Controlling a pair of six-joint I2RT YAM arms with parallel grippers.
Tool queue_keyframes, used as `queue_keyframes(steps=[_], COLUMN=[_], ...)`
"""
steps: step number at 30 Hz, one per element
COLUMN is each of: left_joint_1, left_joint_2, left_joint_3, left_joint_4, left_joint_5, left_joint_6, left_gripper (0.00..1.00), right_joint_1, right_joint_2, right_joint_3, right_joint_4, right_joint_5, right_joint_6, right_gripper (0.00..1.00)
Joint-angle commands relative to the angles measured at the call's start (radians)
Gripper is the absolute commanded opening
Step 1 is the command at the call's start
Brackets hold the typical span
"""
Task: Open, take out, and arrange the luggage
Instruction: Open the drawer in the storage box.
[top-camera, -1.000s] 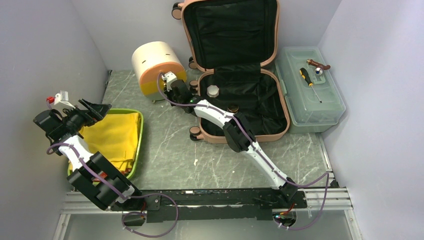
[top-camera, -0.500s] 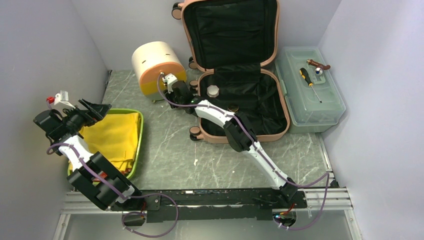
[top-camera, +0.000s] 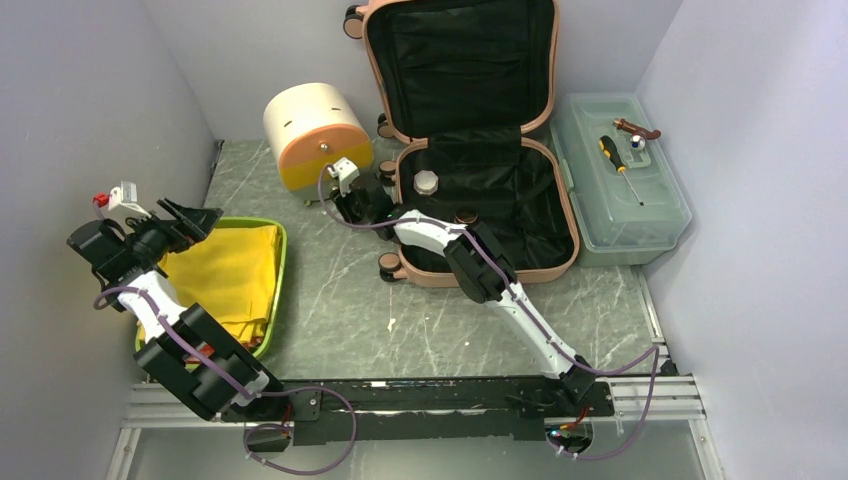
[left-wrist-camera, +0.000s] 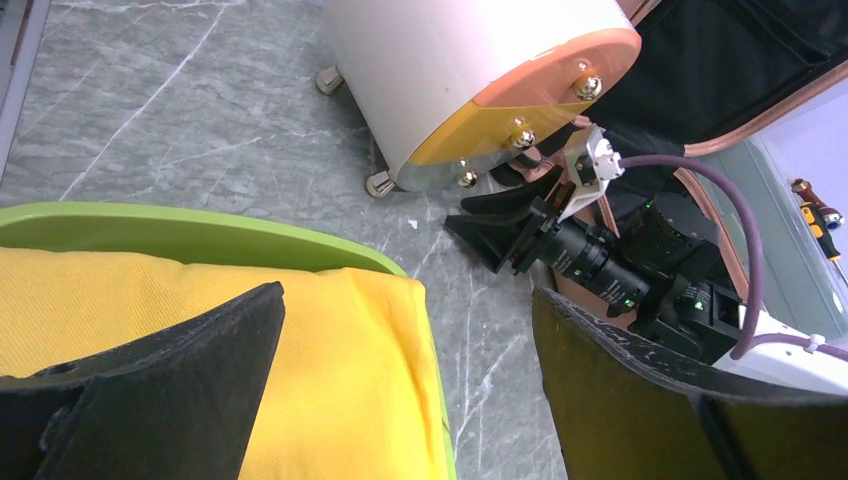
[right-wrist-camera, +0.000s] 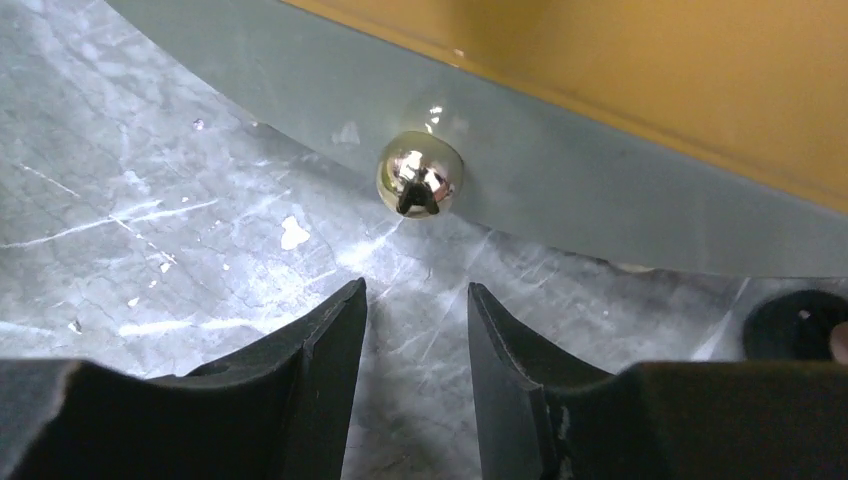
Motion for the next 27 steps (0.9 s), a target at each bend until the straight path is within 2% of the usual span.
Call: queue_keyframes(steps=[1,14,21,27], left_joint_1=[0.004,0.004,0.004,0.004], left_joint_2=[-0.033,-0.032,-0.027,-0.027], left_joint_3=[0.004,0.002,0.001,0.001], left_joint_4=[0.016,0.015,0.02,0.02], left_joint_5=[-0.005,-0.008,-0.006,-0.005], left_joint_6=[0.023,0.03,0.027,0.026], left_gripper=[0.99,0.99,0.99,0.99], right_joint_1=[0.012,0.063,0.077,0.077], right_joint_2=[-0.096,-0.068,-0.045,-0.035], right_joint_3=[-0.064,-0.183,-0.142,-0.069], right_joint_4=[0.188,0.47,0.433,0.293], right_joint_5=[0.005,0.117,0.161,0.191], right_joint_6=[-0.075,-0.198,-0.216,-0.174], right_gripper=[0.45,0.46,0.45,0.44])
